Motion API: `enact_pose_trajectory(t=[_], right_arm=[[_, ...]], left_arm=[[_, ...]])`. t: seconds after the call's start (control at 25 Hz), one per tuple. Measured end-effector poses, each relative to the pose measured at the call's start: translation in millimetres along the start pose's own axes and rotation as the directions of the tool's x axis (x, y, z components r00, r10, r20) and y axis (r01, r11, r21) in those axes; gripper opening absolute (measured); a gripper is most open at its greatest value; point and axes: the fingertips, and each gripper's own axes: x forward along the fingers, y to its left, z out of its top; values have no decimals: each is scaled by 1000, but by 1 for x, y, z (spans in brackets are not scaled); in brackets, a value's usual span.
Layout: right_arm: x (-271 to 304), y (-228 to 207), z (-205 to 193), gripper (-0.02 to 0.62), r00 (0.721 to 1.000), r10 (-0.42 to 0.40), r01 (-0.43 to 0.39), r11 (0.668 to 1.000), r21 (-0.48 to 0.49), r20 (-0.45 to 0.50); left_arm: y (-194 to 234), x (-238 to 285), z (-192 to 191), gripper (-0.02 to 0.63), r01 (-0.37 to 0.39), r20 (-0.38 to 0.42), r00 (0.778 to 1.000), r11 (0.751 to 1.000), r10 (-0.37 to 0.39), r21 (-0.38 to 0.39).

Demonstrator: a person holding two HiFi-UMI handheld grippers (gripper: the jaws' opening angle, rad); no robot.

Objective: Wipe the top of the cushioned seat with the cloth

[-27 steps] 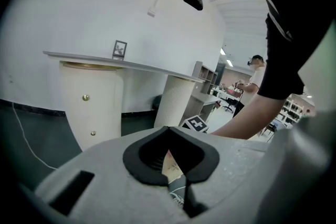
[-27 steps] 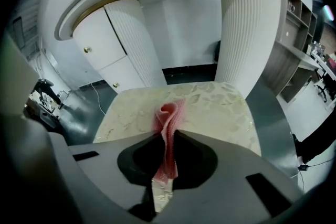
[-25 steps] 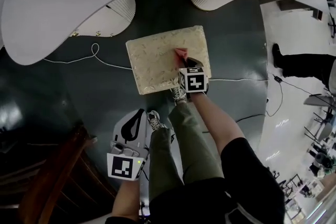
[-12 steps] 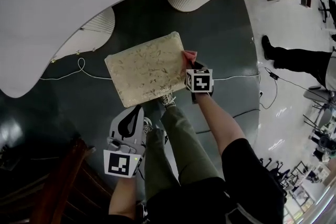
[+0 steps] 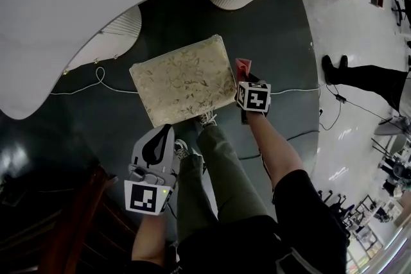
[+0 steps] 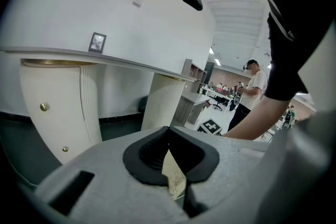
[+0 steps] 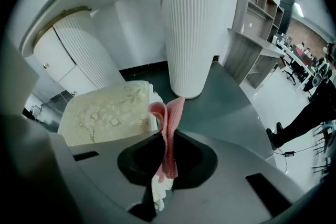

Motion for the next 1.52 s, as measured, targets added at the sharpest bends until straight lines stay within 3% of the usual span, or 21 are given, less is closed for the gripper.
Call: enact_pose_trajectory(t=[0.2, 0.48, 0.76, 1.0, 1.32, 1.52], right_arm=[[-28, 41, 9, 26, 994, 48, -52, 998, 38, 95], [-56, 148, -3, 26, 959, 229, -239, 970, 42, 166], [-57, 246, -45, 26, 933, 341, -347, 938, 26, 116], [-56, 312, -80, 26, 914, 404, -402, 915, -46, 46], [-43, 374, -110, 26, 897, 440, -440, 883, -163, -35], [-33, 384, -118, 26, 903, 425, -429, 881, -202, -63]], left_arm=[[6, -28, -2, 17, -23, 10, 1000, 1000, 23, -4], [23, -81, -14, 17, -83, 49, 995, 997, 83, 5], [40, -140, -34, 17, -144, 48, 988, 989, 144, -15], [50, -184, -62, 17, -196, 31, 980, 979, 198, -54], [63, -214, -84, 17, -244, 19, 969, 966, 246, -88], [63, -217, -88, 17, -247, 12, 969, 965, 249, -87]])
